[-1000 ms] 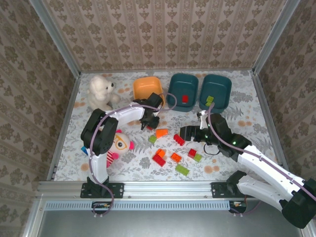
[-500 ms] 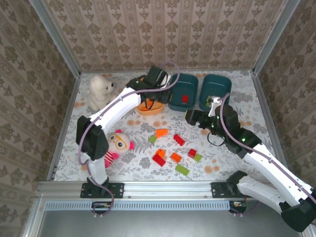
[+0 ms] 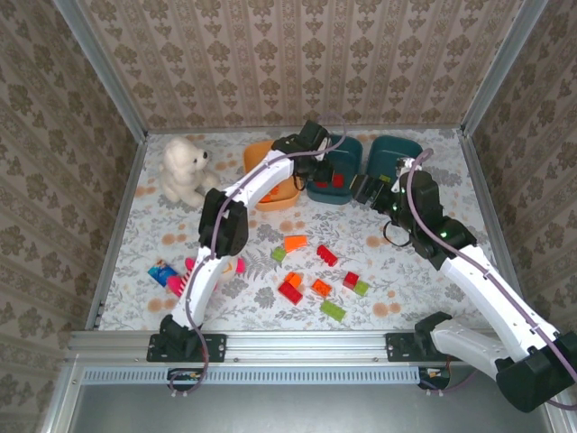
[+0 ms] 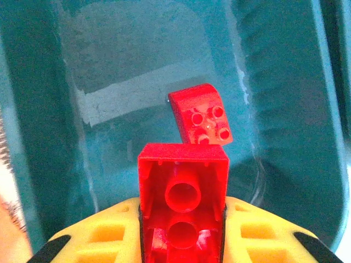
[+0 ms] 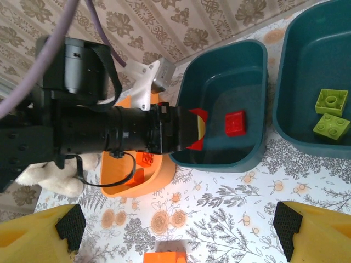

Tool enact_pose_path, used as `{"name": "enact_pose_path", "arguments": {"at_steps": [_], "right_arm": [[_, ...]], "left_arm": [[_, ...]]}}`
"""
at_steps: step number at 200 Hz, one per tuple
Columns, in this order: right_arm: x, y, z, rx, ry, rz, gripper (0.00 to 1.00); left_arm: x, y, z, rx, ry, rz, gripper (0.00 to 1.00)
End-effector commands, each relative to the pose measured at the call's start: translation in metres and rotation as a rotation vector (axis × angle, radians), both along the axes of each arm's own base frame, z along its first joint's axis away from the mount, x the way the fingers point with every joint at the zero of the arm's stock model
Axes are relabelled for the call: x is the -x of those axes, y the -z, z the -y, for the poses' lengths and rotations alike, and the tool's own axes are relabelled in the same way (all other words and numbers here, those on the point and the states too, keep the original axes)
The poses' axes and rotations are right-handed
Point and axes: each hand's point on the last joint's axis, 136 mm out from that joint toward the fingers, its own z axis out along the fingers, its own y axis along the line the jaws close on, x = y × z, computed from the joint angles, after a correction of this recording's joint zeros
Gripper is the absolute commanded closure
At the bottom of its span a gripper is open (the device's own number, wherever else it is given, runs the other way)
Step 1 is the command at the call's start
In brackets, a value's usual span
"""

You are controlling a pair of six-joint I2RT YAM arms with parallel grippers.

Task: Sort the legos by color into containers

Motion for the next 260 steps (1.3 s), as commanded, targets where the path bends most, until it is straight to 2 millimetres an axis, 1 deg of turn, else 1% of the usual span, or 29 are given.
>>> {"name": "enact_pose_path", "arguments": {"at_steps": [1,27,50,68,84,105,121,135,146,168,177,186,199,203,208,210,213,215,220,235,239,241,244,246,248,260], "right_arm": [[0.002,-0.005,0.004,-0.032,0.017,0.002,0.08],[0.005,0.003,0.008,-0.046,0.024,-0.018,0.08],[0.003,0.006,0.009,-0.051,0.022,-0.028,0.08],[0.002,0.007,0.009,-0.049,0.015,-0.037,0.08],[0.000,0.006,0.008,-0.036,0.002,-0.046,0.08],[0.000,0.007,0.006,-0.006,-0.020,-0.064,0.08],[0.002,0.007,0.004,0.018,-0.046,-0.072,0.08],[0.005,0.008,0.003,0.037,-0.063,-0.085,0.08],[0.008,0.010,0.002,0.051,-0.080,-0.096,0.08],[0.017,0.019,0.003,0.087,-0.106,-0.139,0.09],[0.024,0.025,0.005,0.110,-0.115,-0.180,0.10],[0.032,0.034,0.006,0.135,-0.123,-0.234,0.11],[0.046,0.049,0.001,0.168,-0.156,-0.312,0.13],[0.050,0.053,0.000,0.180,-0.168,-0.333,0.14],[0.056,0.060,-0.002,0.198,-0.180,-0.368,0.15],[0.059,0.063,-0.003,0.204,-0.187,-0.380,0.16],[0.062,0.067,-0.004,0.215,-0.194,-0.400,0.16],[0.065,0.069,-0.005,0.222,-0.201,-0.411,0.16],[0.071,0.075,-0.007,0.237,-0.216,-0.440,0.17],[0.090,0.091,-0.013,0.278,-0.259,-0.515,0.19],[0.095,0.095,-0.015,0.284,-0.268,-0.532,0.19],[0.097,0.097,-0.015,0.287,-0.271,-0.538,0.19],[0.101,0.099,-0.017,0.290,-0.278,-0.550,0.19],[0.103,0.101,-0.017,0.290,-0.279,-0.557,0.19],[0.105,0.103,-0.018,0.293,-0.283,-0.567,0.19],[0.120,0.115,-0.019,0.295,-0.294,-0.624,0.19]], "left_arm": [[-0.007,-0.011,0.010,0.061,-0.036,-0.011,0.79],[-0.007,0.007,0.011,0.060,-0.058,-0.051,0.77],[-0.005,0.017,0.011,0.059,-0.068,-0.077,0.70],[-0.005,0.021,0.010,0.058,-0.077,-0.092,0.65],[-0.005,0.016,0.009,0.063,-0.082,-0.092,0.62],[-0.006,0.002,0.008,0.076,-0.085,-0.075,0.56],[-0.008,-0.014,0.005,0.091,-0.095,-0.056,0.51],[-0.009,-0.028,0.003,0.104,-0.105,-0.042,0.49],[-0.008,-0.041,0.001,0.119,-0.110,-0.028,0.46],[-0.006,-0.067,-0.003,0.155,-0.129,-0.008,0.45],[-0.004,-0.083,-0.005,0.177,-0.139,0.009,0.45],[0.000,-0.098,-0.009,0.199,-0.146,0.022,0.43],[0.009,-0.118,-0.015,0.228,-0.149,0.048,0.42],[0.013,-0.119,-0.017,0.229,-0.150,0.048,0.42],[0.019,-0.127,-0.021,0.238,-0.149,0.062,0.42],[0.020,-0.127,-0.023,0.236,-0.149,0.062,0.42],[0.024,-0.131,-0.025,0.241,-0.149,0.070,0.41],[0.026,-0.130,-0.027,0.239,-0.151,0.068,0.41],[0.033,-0.136,-0.032,0.247,-0.152,0.080,0.41],[0.054,-0.140,-0.048,0.254,-0.156,0.095,0.40],[0.060,-0.138,-0.052,0.252,-0.157,0.095,0.39],[0.063,-0.142,-0.054,0.257,-0.156,0.103,0.39],[0.068,-0.138,-0.058,0.253,-0.157,0.099,0.39],[0.071,-0.141,-0.060,0.258,-0.157,0.106,0.39],[0.074,-0.137,-0.062,0.253,-0.158,0.101,0.39],[0.095,-0.135,-0.077,0.251,-0.157,0.102,0.39]]}}
